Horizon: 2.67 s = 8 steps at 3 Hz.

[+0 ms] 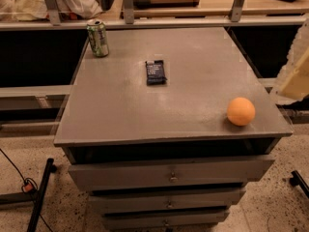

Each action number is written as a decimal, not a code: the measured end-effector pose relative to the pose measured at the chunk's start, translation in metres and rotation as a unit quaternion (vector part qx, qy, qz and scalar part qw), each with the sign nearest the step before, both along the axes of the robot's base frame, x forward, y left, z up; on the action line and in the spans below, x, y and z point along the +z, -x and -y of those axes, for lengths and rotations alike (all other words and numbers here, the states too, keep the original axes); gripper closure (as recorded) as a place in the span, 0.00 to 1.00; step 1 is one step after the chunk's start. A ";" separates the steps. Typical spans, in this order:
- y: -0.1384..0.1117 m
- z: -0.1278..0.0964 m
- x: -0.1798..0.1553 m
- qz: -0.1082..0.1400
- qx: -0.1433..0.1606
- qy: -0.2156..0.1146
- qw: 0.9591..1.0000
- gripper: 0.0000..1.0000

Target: Move orange near rxbar blueberry

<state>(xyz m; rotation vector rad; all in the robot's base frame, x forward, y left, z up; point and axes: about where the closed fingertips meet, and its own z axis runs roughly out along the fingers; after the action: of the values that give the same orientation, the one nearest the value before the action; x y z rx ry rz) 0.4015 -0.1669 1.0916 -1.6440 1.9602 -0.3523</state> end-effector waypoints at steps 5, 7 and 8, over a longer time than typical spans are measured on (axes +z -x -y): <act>-0.044 0.058 -0.071 -0.059 -0.050 -0.052 0.996 0.00; -0.055 0.088 -0.130 -0.095 -0.077 -0.108 0.987 0.00; -0.061 0.090 -0.153 -0.110 -0.083 -0.123 0.983 0.00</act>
Offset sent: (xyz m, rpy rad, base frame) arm 0.0176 -0.0125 -0.0132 0.0053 0.0369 -0.0227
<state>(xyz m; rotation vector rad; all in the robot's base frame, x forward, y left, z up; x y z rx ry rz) 0.4622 -0.2572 0.9383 -1.4146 2.2118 0.0157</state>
